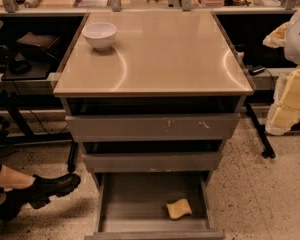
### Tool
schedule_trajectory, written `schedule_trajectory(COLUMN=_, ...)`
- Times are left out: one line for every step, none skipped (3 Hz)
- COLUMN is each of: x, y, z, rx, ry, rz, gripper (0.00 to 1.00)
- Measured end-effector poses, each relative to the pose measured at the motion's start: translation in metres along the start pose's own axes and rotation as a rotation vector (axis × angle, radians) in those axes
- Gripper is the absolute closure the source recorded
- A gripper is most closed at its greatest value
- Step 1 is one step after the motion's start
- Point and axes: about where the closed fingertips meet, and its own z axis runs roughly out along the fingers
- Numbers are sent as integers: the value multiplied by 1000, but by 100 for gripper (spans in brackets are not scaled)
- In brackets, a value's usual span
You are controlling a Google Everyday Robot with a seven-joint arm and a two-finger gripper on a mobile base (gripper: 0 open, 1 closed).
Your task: Pick sponge from bottom drawer and place on counter
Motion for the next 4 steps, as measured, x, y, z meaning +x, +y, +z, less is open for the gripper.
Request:
schedule_trajectory(x=0, y=0, z=0, rx=0, ry=0, rz=0, gripper=0)
schedule_trajectory(x=-4, y=5, z=29, rx=-24, ry=-30, rz=6, gripper=0)
schedule_trajectory(x=-11, y=28, z=127, rx=-156, ry=-116, rz=64, gripper=0)
schedule_trajectory(x=-11, y=71, z=263, rx=-333, ry=-170, rz=137, gripper=0)
